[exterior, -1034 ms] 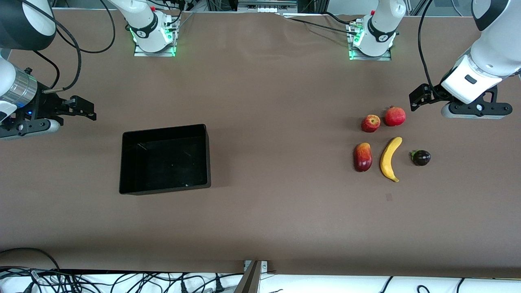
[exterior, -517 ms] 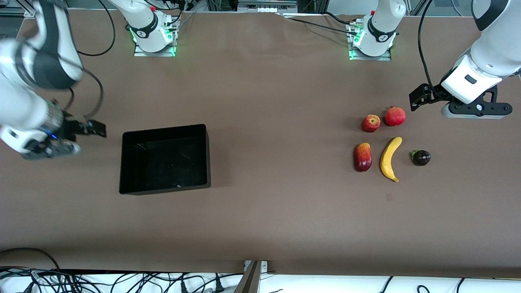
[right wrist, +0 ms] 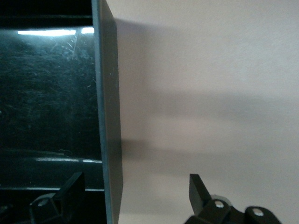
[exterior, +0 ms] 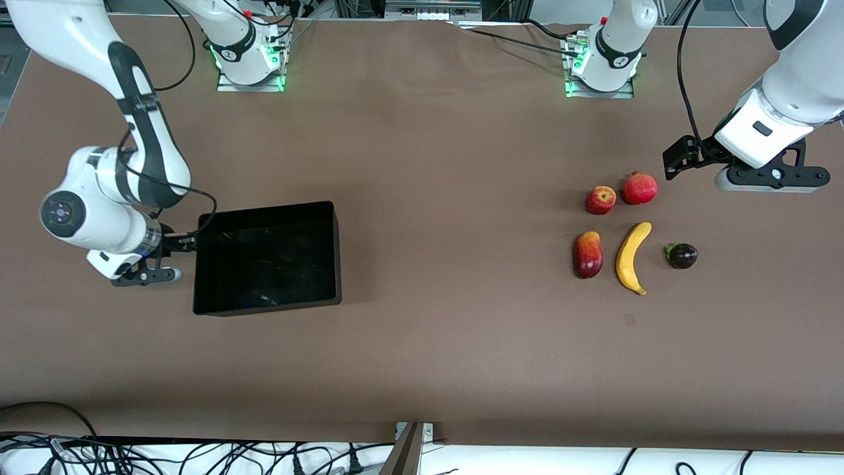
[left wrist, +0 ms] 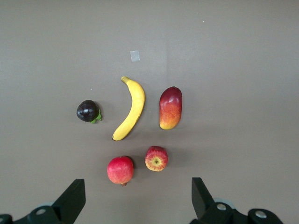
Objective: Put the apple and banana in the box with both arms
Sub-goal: 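Push the black tray with the right gripper toward the fruit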
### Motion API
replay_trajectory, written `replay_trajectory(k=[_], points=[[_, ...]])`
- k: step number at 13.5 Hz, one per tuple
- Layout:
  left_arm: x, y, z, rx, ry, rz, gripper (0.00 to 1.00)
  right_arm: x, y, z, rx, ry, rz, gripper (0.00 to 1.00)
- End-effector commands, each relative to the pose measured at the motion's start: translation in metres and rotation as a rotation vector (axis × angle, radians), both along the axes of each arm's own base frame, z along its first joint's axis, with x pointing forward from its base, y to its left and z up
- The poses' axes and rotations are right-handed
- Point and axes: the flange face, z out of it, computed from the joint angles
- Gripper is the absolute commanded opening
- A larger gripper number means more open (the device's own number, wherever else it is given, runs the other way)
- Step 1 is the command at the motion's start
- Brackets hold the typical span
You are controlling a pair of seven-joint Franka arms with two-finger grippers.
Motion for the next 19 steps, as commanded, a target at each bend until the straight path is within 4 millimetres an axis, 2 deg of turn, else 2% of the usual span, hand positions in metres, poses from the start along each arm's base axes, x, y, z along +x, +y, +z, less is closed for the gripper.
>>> replay_trajectory(k=[1, 2, 3, 5, 7, 8, 9, 10, 11, 13, 14, 15, 18, 19], points=[[0.001, -0.001, 0.005, -0.012, 0.008, -0.002, 1.00, 0.002, 0.001, -0.005, 0.024, -0.001, -0.004, 0.43], [0.001, -0.001, 0.005, -0.012, 0.008, -0.002, 1.00, 0.002, 0.001, -0.004, 0.024, 0.000, -0.004, 0.17], [0.001, 0.000, 0.005, -0.012, 0.010, 0.000, 1.00, 0.002, 0.002, -0.005, 0.024, 0.002, -0.004, 0.00], [0.001, 0.000, 0.005, -0.012, 0.010, 0.000, 1.00, 0.003, 0.005, -0.004, 0.029, 0.000, -0.014, 0.00], [0.001, 0.001, 0.005, -0.012, 0.010, 0.003, 1.00, 0.015, 0.013, 0.013, 0.033, -0.036, 0.024, 0.00], [0.001, 0.001, 0.005, -0.012, 0.010, 0.002, 1.00, 0.025, 0.025, 0.029, 0.040, -0.058, 0.053, 0.00], [0.001, 0.001, 0.005, -0.012, 0.010, -0.003, 1.00, 0.032, 0.046, 0.044, 0.047, -0.062, 0.079, 0.00], [0.001, 0.001, 0.005, -0.012, 0.010, -0.005, 1.00, 0.037, 0.070, 0.059, 0.049, -0.062, 0.099, 0.00], [0.001, 0.001, 0.005, -0.012, 0.010, -0.005, 1.00, 0.040, 0.105, 0.073, 0.050, -0.066, 0.103, 0.00], [0.001, 0.000, 0.005, -0.014, 0.010, -0.004, 1.00, 0.039, 0.158, 0.092, 0.043, -0.062, 0.062, 0.00], [0.001, 0.000, 0.005, -0.014, 0.010, -0.004, 1.00, 0.031, 0.200, 0.097, 0.046, -0.060, 0.070, 0.00], [0.001, 0.001, 0.005, -0.012, 0.010, -0.005, 1.00, 0.024, 0.231, 0.098, 0.067, -0.057, 0.045, 0.00], [0.001, 0.002, 0.005, -0.014, 0.010, -0.004, 1.00, -0.021, 0.362, 0.086, 0.133, -0.028, -0.048, 0.00], [0.001, 0.002, 0.005, -0.014, 0.010, -0.006, 1.00, -0.027, 0.399, 0.081, 0.139, -0.047, -0.082, 0.00]])
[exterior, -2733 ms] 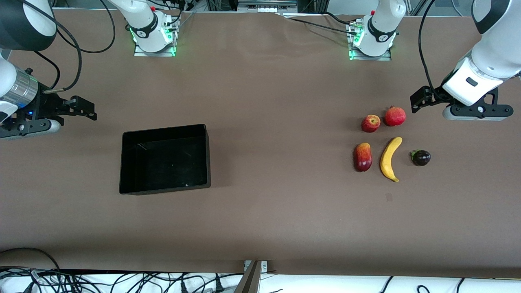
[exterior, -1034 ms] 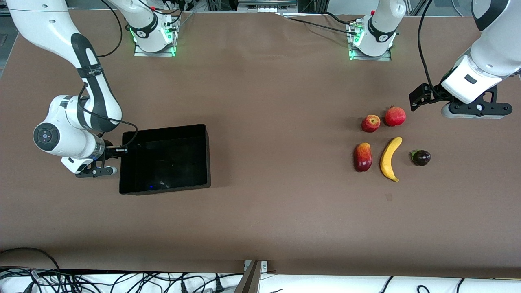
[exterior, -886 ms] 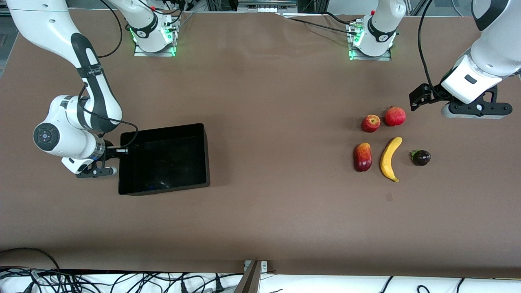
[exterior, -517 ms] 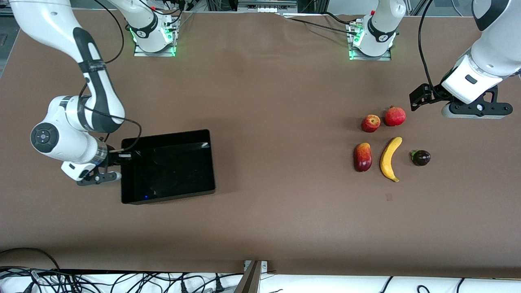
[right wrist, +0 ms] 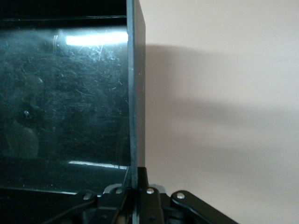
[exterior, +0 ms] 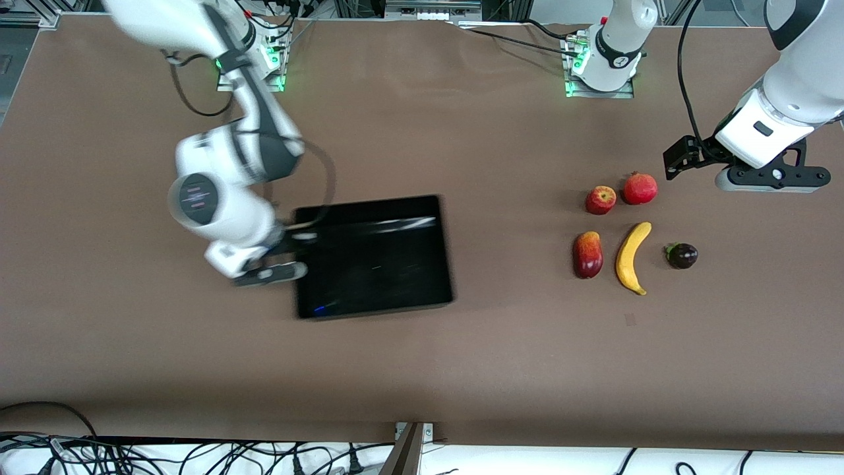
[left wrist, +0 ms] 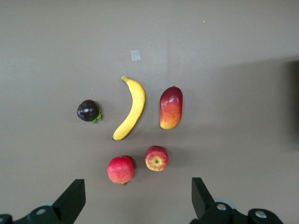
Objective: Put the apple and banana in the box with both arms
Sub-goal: 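Push the black tray with the right gripper toward the fruit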
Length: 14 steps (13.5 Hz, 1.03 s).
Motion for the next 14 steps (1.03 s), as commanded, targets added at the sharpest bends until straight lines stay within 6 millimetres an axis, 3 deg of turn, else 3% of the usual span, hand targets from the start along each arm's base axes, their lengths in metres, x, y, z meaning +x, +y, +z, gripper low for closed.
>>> replay_trajectory(k=[1, 3, 4, 6, 10, 11, 12, 14], points=[[0.002, 0.002, 0.005, -0.014, 0.009, -0.020, 1.00, -0.019, 0.104, -0.010, 0.036, -0.028, -0.103, 0.00], [0.003, 0.004, 0.001, -0.021, 0.018, -0.020, 1.00, -0.036, 0.163, -0.031, 0.053, -0.052, -0.155, 0.00], [0.005, 0.003, -0.001, -0.025, 0.021, -0.017, 1.00, -0.044, 0.181, -0.042, 0.062, -0.065, -0.165, 0.00], [0.006, 0.008, -0.005, -0.058, 0.033, -0.004, 1.00, -0.058, 0.203, -0.061, 0.076, -0.088, -0.161, 0.00], [-0.007, 0.009, -0.020, -0.041, 0.167, -0.009, 1.00, -0.068, 0.213, -0.094, 0.064, -0.096, -0.152, 0.00], [-0.012, 0.008, -0.031, -0.032, 0.240, -0.010, 1.00, -0.067, 0.213, -0.097, 0.059, -0.094, -0.154, 0.39], [-0.015, 0.007, -0.044, -0.027, 0.297, -0.013, 1.00, -0.067, 0.213, -0.094, 0.062, -0.102, -0.149, 0.99], [-0.015, 0.003, -0.083, -0.016, 0.374, -0.066, 1.00, -0.058, 0.206, -0.071, 0.071, -0.118, -0.147, 1.00]])
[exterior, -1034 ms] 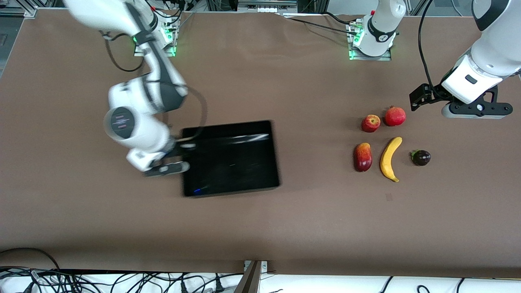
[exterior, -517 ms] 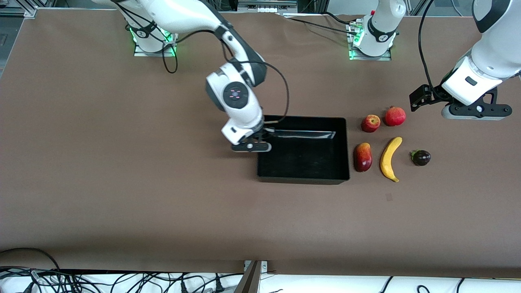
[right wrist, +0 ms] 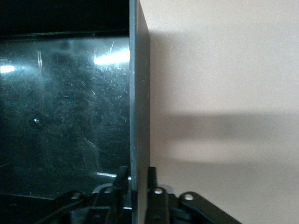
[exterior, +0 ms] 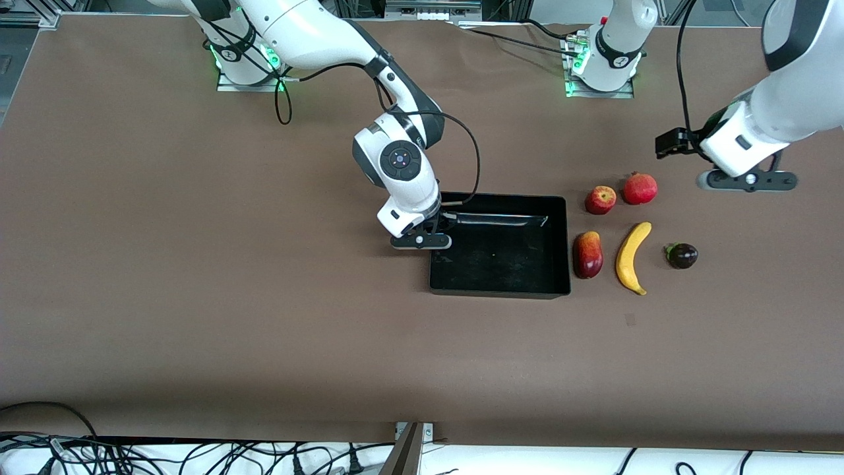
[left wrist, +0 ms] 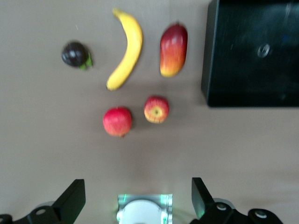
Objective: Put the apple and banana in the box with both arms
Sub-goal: 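Withdraw the right gripper while the left gripper reaches the small apple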
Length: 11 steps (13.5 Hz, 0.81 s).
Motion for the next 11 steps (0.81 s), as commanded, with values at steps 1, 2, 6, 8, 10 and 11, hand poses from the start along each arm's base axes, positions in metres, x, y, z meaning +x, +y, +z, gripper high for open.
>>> replay_trajectory(k=[1, 2, 6, 8, 10, 11], points=[[0.002, -0.002, -0.059, -0.003, 0.090, -0.067, 1.00, 0.016, -0.009, 0.044, 0.014, -0.024, -0.009, 1.00], [0.001, -0.003, -0.079, -0.004, 0.071, -0.078, 1.00, 0.027, -0.028, 0.074, -0.006, -0.018, -0.026, 1.00], [-0.016, -0.012, -0.161, 0.020, -0.034, -0.139, 1.00, 0.069, -0.160, 0.215, -0.051, 0.024, -0.017, 1.00], [-0.031, -0.022, -0.201, 0.016, -0.097, -0.178, 1.00, 0.070, -0.251, 0.277, -0.003, 0.098, 0.020, 1.00], [-0.039, -0.024, -0.231, 0.012, -0.119, -0.194, 1.00, 0.051, -0.326, 0.320, 0.000, 0.123, 0.043, 1.00], [-0.042, -0.023, -0.242, 0.017, -0.127, -0.209, 1.00, 0.039, -0.357, 0.330, 0.017, 0.132, 0.049, 1.00]])
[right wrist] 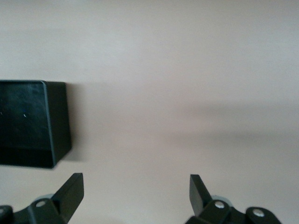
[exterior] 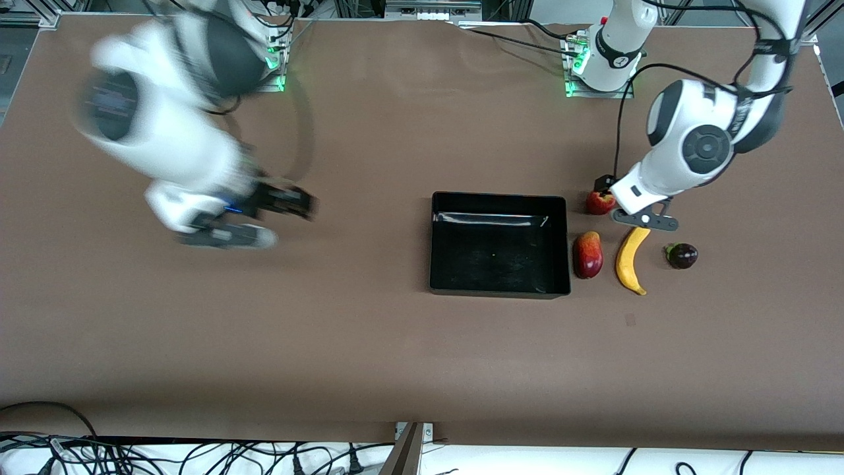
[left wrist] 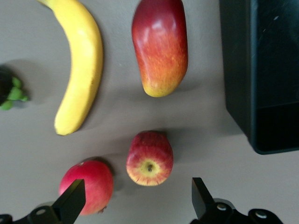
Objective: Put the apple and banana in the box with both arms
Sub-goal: 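Withdraw the right gripper while the left gripper reaches the small apple, then close the left gripper on the small red apple and lift it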
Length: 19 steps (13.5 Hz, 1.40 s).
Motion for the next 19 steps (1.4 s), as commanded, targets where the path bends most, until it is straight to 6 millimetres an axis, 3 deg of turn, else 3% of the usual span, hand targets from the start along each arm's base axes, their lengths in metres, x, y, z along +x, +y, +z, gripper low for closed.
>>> replay_trajectory(k=[1, 2, 4, 7, 10, 11, 12, 13, 14, 16, 19], points=[[-0.010, 0.003, -0.023, 0.032, -0.033, -0.080, 1.00, -0.044, -0.076, 0.014, 0.042, 0.036, 0.046, 1.00], [-0.012, 0.003, -0.032, 0.047, -0.045, -0.109, 1.00, -0.056, -0.099, 0.018, 0.018, 0.022, 0.051, 1.00], [-0.017, 0.004, -0.057, 0.033, -0.055, -0.116, 1.00, -0.071, -0.126, 0.016, -0.019, 0.014, 0.033, 1.00], [-0.031, 0.005, -0.090, 0.011, -0.065, -0.116, 1.00, -0.086, -0.132, 0.001, -0.050, -0.024, 0.035, 1.00], [-0.035, 0.003, -0.100, 0.009, -0.052, -0.113, 1.00, -0.082, -0.133, -0.005, -0.066, -0.039, 0.039, 1.00], [-0.035, 0.003, -0.100, 0.010, -0.049, -0.114, 0.70, -0.079, -0.134, -0.006, -0.082, -0.049, 0.043, 1.00], [-0.033, 0.003, -0.099, 0.012, -0.046, -0.112, 0.34, -0.078, -0.133, -0.006, -0.086, -0.052, 0.043, 1.00], [-0.034, 0.004, -0.099, 0.013, -0.042, -0.114, 0.16, -0.075, -0.132, -0.006, -0.088, -0.056, 0.045, 1.00], [-0.033, 0.004, -0.096, 0.021, -0.022, -0.107, 0.07, -0.071, -0.131, -0.002, -0.098, -0.071, 0.048, 1.00], [-0.017, -0.005, -0.067, 0.041, 0.022, -0.107, 0.07, -0.066, -0.131, 0.003, -0.125, -0.088, 0.048, 1.00], [0.032, -0.044, 0.023, 0.038, 0.109, -0.098, 0.07, -0.052, -0.120, -0.003, -0.169, -0.078, 0.087, 1.00]])
